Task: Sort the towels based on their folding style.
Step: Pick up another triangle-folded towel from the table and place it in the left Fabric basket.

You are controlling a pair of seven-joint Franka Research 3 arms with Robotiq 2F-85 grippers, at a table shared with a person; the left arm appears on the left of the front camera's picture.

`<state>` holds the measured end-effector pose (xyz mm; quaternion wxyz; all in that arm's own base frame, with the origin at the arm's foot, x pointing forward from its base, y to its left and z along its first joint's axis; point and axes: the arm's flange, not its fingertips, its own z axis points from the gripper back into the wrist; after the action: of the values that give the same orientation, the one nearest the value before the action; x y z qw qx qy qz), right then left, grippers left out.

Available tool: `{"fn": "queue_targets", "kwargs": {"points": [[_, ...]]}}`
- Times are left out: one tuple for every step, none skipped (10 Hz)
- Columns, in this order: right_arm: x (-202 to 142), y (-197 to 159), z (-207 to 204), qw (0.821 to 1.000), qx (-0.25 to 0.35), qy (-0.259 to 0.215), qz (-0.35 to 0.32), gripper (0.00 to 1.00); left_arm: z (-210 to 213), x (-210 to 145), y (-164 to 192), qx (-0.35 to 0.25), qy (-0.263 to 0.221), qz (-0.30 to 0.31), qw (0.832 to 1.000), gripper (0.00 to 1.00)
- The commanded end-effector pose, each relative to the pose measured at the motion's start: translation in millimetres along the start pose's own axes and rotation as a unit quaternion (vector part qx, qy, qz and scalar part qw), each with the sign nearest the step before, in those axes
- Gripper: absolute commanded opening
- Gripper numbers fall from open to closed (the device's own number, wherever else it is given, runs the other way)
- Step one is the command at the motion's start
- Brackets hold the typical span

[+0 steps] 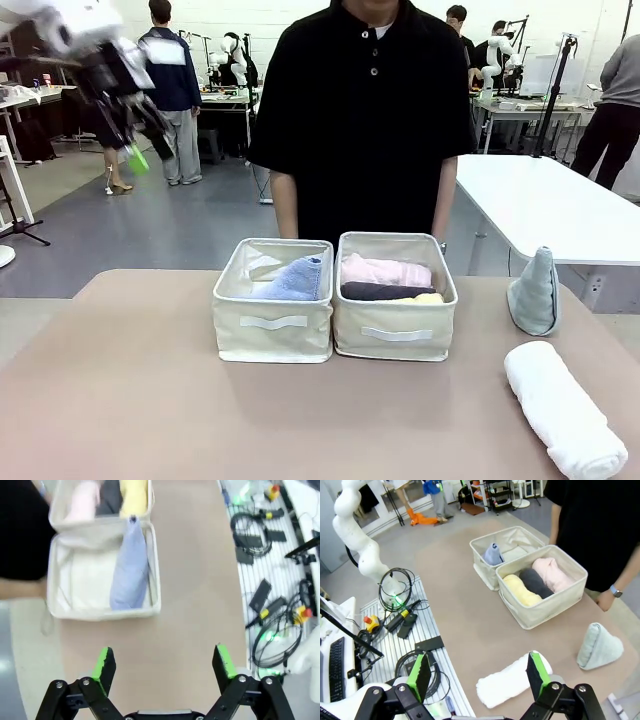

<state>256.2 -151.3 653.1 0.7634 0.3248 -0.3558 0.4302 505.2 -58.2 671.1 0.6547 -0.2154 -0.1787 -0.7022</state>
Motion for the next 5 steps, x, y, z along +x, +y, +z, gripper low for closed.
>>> {"fn": "queue_targets", "kwargs": {"points": [[0, 0, -2, 1.0, 0.004, -0.004, 0.004, 1.0, 82, -69, -28, 0.015, -0.171, -0.027, 0.985, 1.0], [0, 0, -2, 1.0, 0.004, -0.004, 0.004, 1.0, 98, -99, -29, 0.024, -0.206, -0.023, 0.978, 1.0], [0, 0, -2, 1.0, 0.004, -0.004, 0.004, 1.0, 101, -136, -23, 0.016, -0.248, -0.011, 0.969, 1.0], [0, 0, -2, 1.0, 0.004, -0.004, 0.004, 1.0, 103, -174, -19, 0.023, -0.31, -0.011, 0.951, 1.0], [0, 0, -2, 1.0, 0.004, -0.004, 0.004, 1.0, 103, -212, -22, 0.028, -0.356, -0.02, 0.934, 1.0]]}}
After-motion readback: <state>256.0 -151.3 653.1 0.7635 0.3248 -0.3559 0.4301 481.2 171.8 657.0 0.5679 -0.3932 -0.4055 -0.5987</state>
